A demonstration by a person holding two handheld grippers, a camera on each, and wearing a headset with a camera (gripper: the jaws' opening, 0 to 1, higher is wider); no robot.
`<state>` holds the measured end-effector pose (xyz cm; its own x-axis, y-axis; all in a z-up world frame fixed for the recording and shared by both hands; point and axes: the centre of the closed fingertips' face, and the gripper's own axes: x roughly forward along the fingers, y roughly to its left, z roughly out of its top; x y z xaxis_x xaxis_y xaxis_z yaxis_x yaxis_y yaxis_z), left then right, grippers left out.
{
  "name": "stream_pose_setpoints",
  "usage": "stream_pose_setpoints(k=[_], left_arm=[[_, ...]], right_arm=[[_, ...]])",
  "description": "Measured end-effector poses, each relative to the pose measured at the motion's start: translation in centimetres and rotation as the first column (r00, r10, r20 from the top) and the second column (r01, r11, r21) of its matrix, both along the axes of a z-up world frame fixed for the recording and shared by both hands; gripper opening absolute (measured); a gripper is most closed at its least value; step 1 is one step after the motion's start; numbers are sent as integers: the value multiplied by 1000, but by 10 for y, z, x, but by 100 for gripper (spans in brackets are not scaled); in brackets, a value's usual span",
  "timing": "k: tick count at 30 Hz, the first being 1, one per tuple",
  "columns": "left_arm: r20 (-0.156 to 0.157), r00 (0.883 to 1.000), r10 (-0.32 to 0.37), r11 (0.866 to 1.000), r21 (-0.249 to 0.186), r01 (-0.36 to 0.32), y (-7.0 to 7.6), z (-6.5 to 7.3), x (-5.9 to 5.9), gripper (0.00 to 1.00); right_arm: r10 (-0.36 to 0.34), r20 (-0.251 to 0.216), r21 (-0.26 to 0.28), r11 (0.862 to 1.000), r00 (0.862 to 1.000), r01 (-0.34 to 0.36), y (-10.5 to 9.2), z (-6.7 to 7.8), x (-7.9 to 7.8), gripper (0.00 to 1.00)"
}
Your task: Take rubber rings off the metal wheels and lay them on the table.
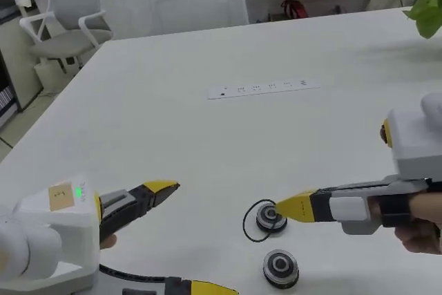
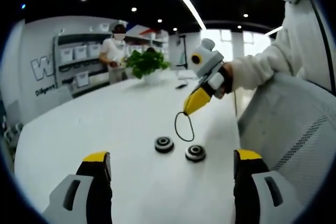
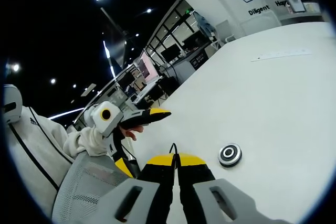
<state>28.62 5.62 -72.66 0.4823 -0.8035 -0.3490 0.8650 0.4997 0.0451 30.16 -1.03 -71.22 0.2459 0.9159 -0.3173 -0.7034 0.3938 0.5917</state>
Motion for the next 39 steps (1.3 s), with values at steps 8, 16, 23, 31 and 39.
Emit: stream_pose_setpoints(k=[8, 16, 23, 31, 39], left_arm=[[-36, 999, -4, 1000, 15, 4, 6, -13, -10, 100], [-62, 998, -6, 1000, 17, 8, 9, -22, -16, 100], [-74, 997, -12, 1000, 14, 13, 9, -25, -18, 100], [-82, 996, -27, 999, 28, 29, 7, -28, -21, 100], [-92, 995, -25, 999, 29, 27, 7, -29, -21, 100]], right_arm=[[18, 10, -16, 1000, 1000, -17, 7, -2, -5, 0], [44, 9, -43, 998, 999, -43, 15, -9, -12, 0], [72, 16, -91, 993, 997, -70, 21, -20, -18, 0], [80, 33, -138, 988, 996, -75, 26, -32, -21, 0], [63, 65, -195, 980, 996, -49, 25, -45, -14, 0]])
